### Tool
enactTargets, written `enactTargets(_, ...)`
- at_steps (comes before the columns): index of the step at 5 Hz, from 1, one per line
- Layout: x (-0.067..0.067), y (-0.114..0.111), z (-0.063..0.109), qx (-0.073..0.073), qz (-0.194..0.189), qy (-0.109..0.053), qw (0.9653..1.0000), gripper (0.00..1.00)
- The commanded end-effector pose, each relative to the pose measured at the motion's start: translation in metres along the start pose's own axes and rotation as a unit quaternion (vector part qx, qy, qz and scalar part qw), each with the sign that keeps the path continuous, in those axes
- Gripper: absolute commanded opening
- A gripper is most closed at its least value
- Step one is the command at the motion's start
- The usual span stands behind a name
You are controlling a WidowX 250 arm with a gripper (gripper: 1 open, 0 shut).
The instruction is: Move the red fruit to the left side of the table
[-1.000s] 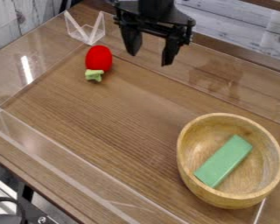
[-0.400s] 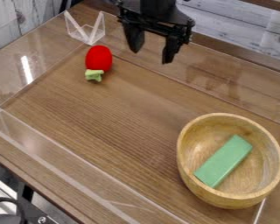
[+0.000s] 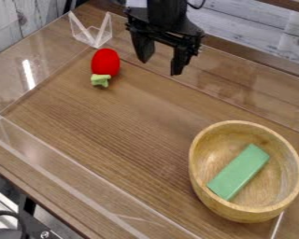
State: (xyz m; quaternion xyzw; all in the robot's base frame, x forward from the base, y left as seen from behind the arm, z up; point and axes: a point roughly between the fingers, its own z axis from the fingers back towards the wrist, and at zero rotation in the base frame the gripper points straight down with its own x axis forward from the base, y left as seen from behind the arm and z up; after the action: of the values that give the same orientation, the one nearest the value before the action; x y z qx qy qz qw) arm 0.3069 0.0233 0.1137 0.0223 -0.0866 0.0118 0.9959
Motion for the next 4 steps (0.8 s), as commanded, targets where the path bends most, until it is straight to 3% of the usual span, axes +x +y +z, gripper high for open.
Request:
enactTargets(1, 0.025, 0.0, 0.02, -0.015, 0.01, -0.032, 0.9993, 1.0)
enactTargets(3, 0.021, 0.002, -0.003, -0.029, 0.029, -0.023, 0.9989, 1.0)
enactTargets(4, 0.02, 0.001, 0.0, -0.042, 0.024, -0.023, 0.9986, 1.0)
